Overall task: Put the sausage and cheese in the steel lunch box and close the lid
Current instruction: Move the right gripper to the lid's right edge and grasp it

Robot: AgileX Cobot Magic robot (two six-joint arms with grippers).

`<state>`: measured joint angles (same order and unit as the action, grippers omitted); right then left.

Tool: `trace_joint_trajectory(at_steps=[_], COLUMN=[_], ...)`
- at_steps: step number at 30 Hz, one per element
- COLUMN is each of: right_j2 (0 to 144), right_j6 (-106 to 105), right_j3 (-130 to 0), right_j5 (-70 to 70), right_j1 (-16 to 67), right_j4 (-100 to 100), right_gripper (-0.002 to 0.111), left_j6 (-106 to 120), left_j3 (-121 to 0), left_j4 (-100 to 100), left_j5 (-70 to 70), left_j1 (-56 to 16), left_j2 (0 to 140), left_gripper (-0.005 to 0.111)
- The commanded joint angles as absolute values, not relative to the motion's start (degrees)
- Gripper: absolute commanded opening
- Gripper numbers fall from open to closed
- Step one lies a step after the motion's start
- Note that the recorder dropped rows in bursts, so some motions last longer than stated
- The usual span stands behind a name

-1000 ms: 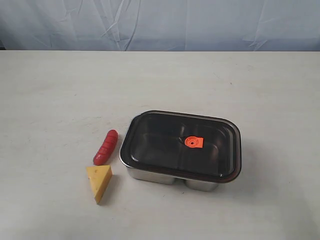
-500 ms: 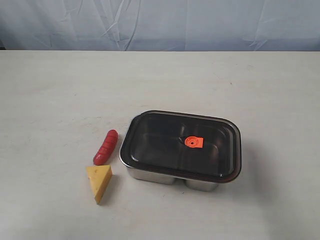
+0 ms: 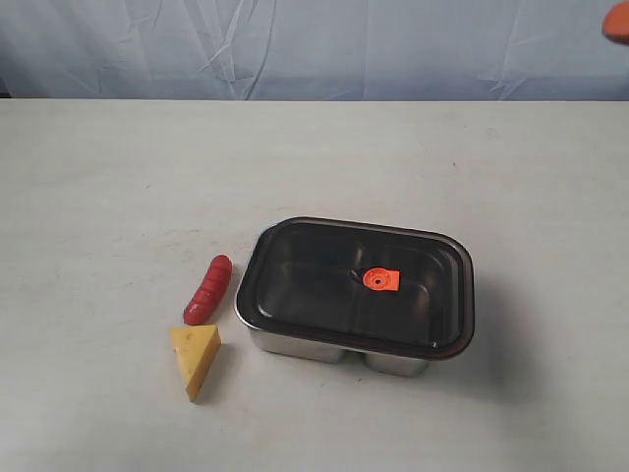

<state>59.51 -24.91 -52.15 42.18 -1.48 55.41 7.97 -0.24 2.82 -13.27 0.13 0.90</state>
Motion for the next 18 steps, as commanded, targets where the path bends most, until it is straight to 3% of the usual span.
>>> trace_joint_trajectory(at_steps=[1,10,12,16,18], right_j2=[68.1,85.4,89.8,96.6,98.8], right_j6=[-30.4,-40.5,-52.0,-66.8,-67.1], right_j3=[-54.0,-47.0,-42.1,-36.2,-35.4], right_j5=[47.0,54.7,59.9,63.9,62.2], right_j1=[-1.3,-9.1,-11.0,-11.2,-11.2], right_j4=[53.5,55.6,63.3,74.8,75.1], right_gripper=[-0.001,-0.001,0.008,0.044,0.049], left_j6=[7.6,7.6,7.6,7.6,7.6], left_j3=[0.0,0.0,0.0,0.0,0.0], left_j4=[2.8,2.8,2.8,2.8,2.8], left_j5=[-12.8,-12.8,-12.8,-12.8,-12.8], left_j1=[0.5,0.5,0.5,0.5,0.5], left_j2=[0.6,0.6,0.6,0.6,0.6], left_gripper=[0.0,0.0,0.0,0.0,0.0])
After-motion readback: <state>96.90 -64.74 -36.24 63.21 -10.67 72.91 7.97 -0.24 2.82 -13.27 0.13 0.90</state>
